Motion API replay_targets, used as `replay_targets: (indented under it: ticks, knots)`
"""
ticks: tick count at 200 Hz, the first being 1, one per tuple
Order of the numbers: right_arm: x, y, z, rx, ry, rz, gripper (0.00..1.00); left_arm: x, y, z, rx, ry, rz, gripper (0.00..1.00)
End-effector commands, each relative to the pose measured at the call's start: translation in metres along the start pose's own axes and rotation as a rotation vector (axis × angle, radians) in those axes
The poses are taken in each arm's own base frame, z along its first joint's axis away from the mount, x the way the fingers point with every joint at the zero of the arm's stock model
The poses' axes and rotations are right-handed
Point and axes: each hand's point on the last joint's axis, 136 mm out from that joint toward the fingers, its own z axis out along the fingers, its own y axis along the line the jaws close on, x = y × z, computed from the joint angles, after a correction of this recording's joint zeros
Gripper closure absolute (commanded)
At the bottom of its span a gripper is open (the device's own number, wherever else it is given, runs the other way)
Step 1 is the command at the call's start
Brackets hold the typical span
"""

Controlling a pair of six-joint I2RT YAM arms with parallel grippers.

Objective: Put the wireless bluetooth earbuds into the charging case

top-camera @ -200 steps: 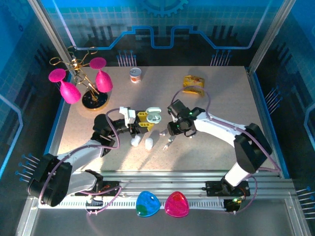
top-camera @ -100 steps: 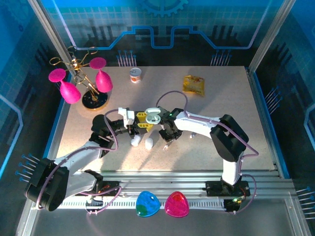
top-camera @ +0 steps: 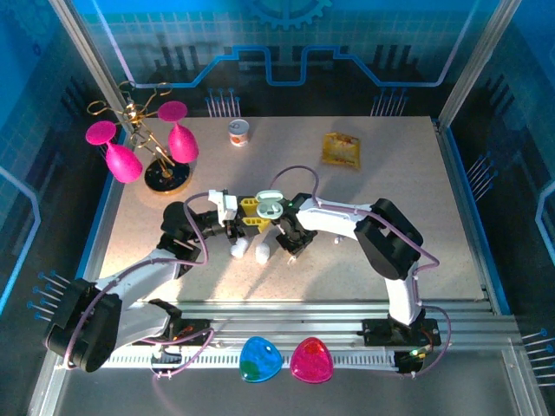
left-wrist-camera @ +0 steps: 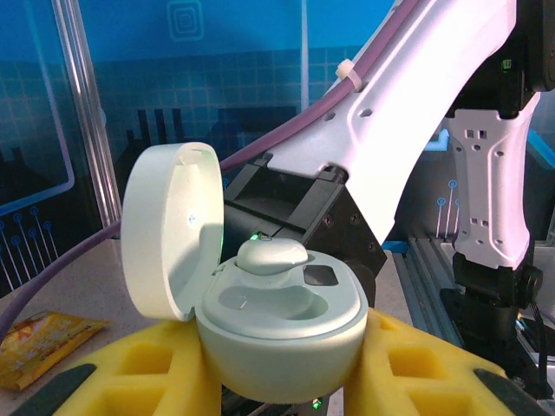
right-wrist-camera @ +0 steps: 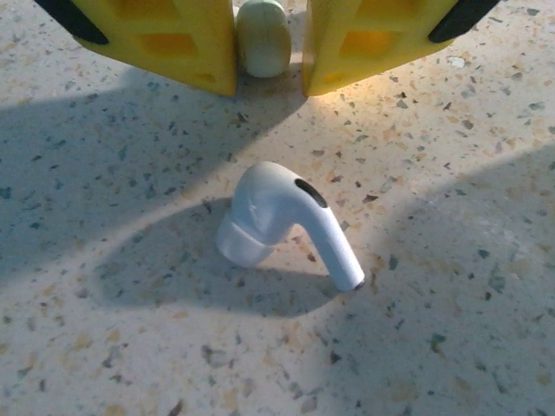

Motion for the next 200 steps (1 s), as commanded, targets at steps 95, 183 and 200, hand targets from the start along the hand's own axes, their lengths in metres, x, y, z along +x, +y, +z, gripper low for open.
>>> replay_targets:
  ticks: [95, 183, 200]
  knots:
    - [-0.005, -0.028, -0.063, -0.069, -0.222, 0.158, 0.88, 0.005, 0.016, -0.001, -0.081, -0.012, 0.031, 0.81]
    - [-0.028, -0.006, -0.246, -0.597, -0.955, 0.129, 0.89, 0.015, 0.047, 0.005, -0.201, -0.050, 0.009, 0.81]
    - [-0.027, 0.002, -0.275, -0.660, -1.057, 0.083, 0.89, 0.021, 0.047, 0.006, -0.196, -0.039, 0.006, 0.81]
